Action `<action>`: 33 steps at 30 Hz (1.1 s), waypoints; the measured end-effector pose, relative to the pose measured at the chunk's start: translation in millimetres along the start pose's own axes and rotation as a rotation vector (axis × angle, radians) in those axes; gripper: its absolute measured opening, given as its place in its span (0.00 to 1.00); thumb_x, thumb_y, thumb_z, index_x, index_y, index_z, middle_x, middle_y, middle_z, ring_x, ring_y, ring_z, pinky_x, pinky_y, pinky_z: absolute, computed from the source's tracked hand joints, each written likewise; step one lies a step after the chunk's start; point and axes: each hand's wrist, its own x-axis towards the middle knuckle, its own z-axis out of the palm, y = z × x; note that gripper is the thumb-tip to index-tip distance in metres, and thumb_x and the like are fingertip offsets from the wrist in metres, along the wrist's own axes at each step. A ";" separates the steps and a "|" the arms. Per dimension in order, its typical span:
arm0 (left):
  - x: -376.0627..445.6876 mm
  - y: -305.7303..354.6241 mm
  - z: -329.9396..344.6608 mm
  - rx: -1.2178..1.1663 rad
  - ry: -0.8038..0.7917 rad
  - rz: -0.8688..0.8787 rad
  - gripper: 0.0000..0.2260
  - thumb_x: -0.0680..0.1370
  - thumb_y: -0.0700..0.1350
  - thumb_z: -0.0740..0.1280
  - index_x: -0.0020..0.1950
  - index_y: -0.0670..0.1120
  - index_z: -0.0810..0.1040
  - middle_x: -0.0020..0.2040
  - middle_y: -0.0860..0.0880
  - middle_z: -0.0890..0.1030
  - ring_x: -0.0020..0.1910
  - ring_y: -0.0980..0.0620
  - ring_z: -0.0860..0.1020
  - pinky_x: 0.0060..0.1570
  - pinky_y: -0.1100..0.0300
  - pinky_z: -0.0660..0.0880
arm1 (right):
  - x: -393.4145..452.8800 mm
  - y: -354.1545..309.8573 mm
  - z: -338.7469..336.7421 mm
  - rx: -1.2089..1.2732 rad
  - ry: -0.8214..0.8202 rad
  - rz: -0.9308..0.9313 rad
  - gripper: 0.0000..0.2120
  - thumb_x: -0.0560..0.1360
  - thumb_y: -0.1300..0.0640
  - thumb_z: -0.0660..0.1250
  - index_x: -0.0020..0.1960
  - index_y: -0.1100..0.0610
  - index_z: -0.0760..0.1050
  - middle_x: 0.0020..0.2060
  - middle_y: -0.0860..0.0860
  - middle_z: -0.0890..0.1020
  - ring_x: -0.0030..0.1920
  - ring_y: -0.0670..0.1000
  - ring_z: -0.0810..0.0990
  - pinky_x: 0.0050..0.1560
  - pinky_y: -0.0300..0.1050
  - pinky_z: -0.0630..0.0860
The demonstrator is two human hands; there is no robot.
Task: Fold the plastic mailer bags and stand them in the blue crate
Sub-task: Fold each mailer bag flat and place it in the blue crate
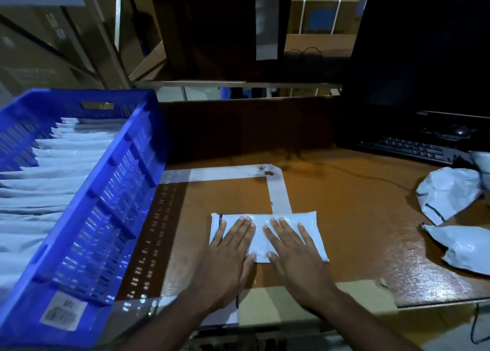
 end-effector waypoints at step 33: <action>12.5 -20.5 -2.5 -0.159 0.051 -0.084 0.37 0.81 0.71 0.46 0.84 0.52 0.43 0.83 0.56 0.43 0.81 0.59 0.39 0.80 0.51 0.47 | -4.7 31.2 -15.1 0.164 -0.023 0.133 0.39 0.76 0.25 0.34 0.81 0.44 0.38 0.80 0.41 0.38 0.78 0.42 0.33 0.76 0.43 0.35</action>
